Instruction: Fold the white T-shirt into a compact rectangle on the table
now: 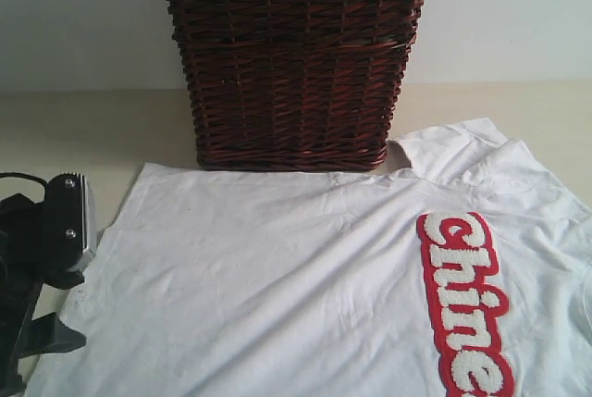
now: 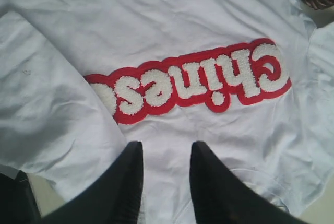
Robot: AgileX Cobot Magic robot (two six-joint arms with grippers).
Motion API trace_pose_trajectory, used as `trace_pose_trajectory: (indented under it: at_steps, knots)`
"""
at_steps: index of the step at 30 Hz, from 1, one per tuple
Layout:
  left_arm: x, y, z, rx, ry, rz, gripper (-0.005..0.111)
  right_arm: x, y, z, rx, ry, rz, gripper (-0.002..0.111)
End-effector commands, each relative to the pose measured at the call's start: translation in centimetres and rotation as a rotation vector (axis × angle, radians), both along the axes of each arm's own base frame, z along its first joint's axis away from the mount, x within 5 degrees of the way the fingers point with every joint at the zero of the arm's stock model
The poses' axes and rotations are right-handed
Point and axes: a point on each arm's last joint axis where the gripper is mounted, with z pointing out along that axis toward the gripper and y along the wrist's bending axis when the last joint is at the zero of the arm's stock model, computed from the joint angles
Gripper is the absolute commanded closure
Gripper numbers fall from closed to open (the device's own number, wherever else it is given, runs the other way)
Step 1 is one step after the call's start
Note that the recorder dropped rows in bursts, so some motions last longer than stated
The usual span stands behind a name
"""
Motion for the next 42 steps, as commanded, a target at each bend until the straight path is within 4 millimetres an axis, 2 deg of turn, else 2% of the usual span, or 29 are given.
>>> trace_pose_trajectory:
  at_steps: [1, 6, 12, 19, 24, 29, 34, 38, 42]
  knots:
    - [0.2, 0.6, -0.8, 0.105, 0.015, -0.099, 0.047, -0.1, 0.3, 0.1, 0.034, -0.005, 0.0, 0.077]
    - [3.0, 0.1, -1.3, 0.147, -0.112, -0.153, 0.047, -0.1, 0.9, 0.4, 0.113, -0.009, 0.004, 0.077]
    - [4.3, -0.1, -1.2, 0.128, -0.236, -0.107, 0.047, -0.1, 0.9, 0.4, 0.114, -0.008, 0.003, 0.077]
    - [4.1, -0.5, -1.2, 0.003, -0.164, 0.063, 0.047, -0.1, 0.9, 0.4, 0.115, -0.008, 0.001, 0.077]
    - [2.5, -0.9, -1.9, -0.004, 0.008, 0.007, 0.047, -0.1, 0.9, 0.4, 0.12, -0.008, 0.002, 0.077]
    - [2.5, -1.3, -3.0, 0.007, 0.098, -0.048, 0.047, -0.1, 0.9, 0.4, 0.122, -0.008, 0.002, 0.077]
    - [4.2, -1.8, -3.3, 0.029, 0.106, -0.093, 0.047, -0.1, 1.1, 0.5, 0.145, -0.009, 0.003, 0.077]
    - [5.8, -2.3, -2.5, 0.028, 0.051, -0.133, 0.047, -0.1, 1.2, 0.5, 0.155, -0.01, 0.004, 0.077]
    - [6.5, -2.5, -1.9, 0.032, 0.017, -0.176, 0.046, -0.1, 1.3, 0.6, 0.17, -0.01, 0.004, 0.077]
